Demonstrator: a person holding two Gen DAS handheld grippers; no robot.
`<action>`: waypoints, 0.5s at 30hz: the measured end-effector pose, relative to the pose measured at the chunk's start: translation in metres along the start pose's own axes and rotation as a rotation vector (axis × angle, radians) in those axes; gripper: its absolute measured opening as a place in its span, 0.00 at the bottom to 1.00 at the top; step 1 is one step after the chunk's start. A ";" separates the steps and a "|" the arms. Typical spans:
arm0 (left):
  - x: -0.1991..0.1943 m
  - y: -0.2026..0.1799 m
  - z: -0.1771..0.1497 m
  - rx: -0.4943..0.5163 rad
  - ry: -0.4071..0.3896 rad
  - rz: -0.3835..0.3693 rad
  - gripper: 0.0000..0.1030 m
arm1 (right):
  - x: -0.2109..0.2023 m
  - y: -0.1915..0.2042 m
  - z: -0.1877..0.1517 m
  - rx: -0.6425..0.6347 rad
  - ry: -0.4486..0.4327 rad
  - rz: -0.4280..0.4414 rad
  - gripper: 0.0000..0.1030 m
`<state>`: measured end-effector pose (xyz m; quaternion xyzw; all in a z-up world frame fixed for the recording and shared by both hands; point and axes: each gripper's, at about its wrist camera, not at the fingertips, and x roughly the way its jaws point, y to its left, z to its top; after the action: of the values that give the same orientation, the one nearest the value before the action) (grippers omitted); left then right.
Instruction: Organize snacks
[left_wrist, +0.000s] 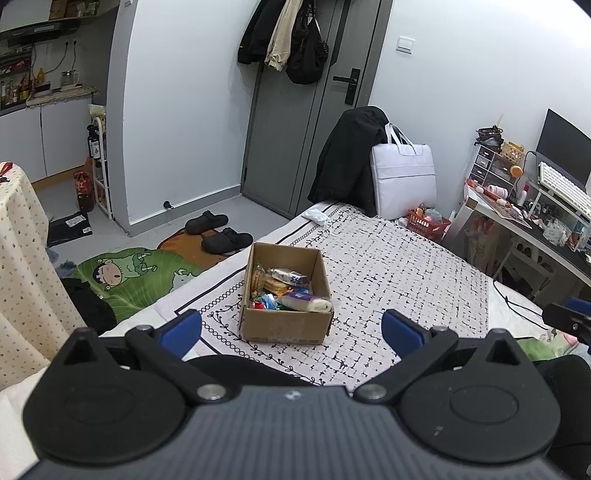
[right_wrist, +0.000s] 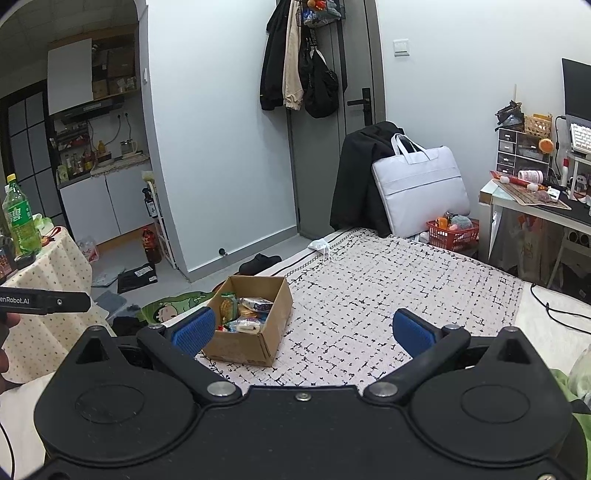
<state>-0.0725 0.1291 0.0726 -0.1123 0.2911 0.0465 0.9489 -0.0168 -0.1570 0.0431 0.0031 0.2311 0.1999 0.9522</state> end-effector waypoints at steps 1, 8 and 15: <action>0.000 0.000 0.000 0.000 -0.001 0.000 1.00 | 0.000 0.000 0.000 0.001 0.000 0.002 1.00; 0.000 -0.001 0.000 -0.001 0.000 0.004 1.00 | 0.001 0.001 -0.001 -0.005 0.006 0.000 1.00; 0.001 -0.002 -0.002 0.003 0.004 -0.003 1.00 | 0.000 0.001 -0.002 -0.005 0.009 -0.004 1.00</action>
<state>-0.0724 0.1267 0.0713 -0.1111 0.2927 0.0445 0.9487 -0.0176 -0.1563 0.0410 -0.0004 0.2352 0.1987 0.9514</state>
